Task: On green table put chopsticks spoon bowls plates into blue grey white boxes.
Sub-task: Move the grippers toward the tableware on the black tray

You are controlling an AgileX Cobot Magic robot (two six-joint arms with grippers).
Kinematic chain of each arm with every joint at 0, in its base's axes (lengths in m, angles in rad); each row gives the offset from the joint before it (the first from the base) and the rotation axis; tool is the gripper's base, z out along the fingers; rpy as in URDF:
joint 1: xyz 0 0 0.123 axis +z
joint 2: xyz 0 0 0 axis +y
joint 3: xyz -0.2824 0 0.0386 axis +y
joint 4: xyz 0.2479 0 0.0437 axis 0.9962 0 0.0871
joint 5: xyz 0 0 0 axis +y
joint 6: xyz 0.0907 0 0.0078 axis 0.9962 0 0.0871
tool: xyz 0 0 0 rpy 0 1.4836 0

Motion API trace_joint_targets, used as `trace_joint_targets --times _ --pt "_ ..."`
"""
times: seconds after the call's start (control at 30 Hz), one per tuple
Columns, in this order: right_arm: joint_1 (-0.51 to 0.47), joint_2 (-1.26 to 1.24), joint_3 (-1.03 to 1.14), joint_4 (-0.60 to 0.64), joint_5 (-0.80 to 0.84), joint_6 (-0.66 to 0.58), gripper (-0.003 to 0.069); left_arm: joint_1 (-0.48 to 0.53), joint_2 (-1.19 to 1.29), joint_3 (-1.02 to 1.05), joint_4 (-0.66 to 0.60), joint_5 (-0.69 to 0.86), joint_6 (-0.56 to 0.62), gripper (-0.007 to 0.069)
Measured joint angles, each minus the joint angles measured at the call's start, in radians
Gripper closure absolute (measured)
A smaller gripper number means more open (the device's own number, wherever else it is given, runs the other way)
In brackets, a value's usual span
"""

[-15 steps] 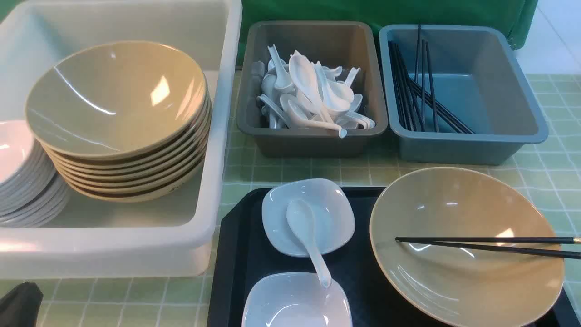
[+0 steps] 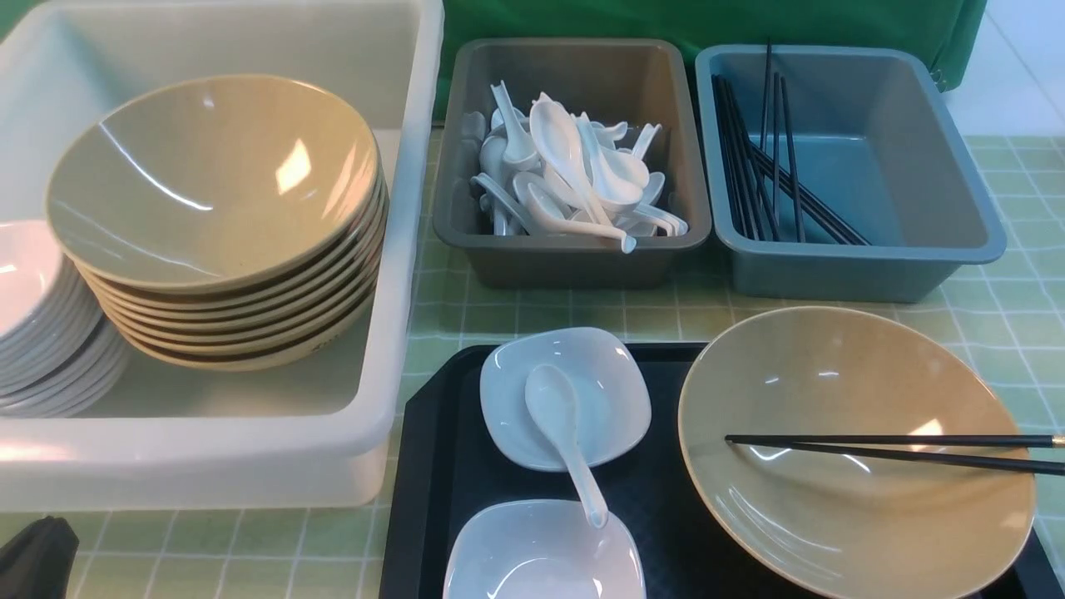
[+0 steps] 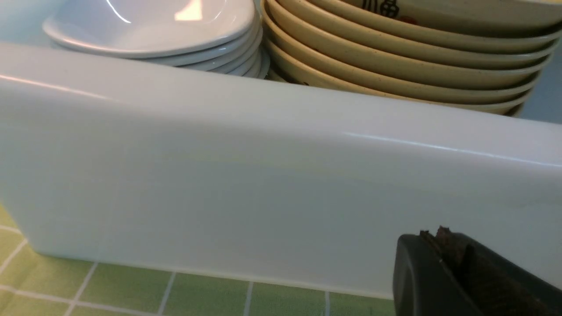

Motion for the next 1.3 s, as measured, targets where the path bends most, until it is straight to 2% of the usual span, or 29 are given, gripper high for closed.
trace_joint_targets --times 0.73,0.97,1.2,1.3 --pt "0.0 0.0 0.0 0.0 -0.001 0.0 0.042 0.0 0.0 0.0 0.0 0.003 0.003 0.0626" --pt "0.0 0.0 0.011 0.0 -0.08 0.006 0.042 0.0 0.0 0.0 0.0 0.003 0.003 0.0626" --pt "0.0 0.0 0.016 0.001 -0.19 0.195 0.042 0.0 0.0 0.001 0.0 -0.032 0.003 0.0626" --pt "0.0 0.0 0.017 0.001 -0.232 0.292 0.042 0.0 0.0 0.001 0.0 -0.129 0.003 0.0626"
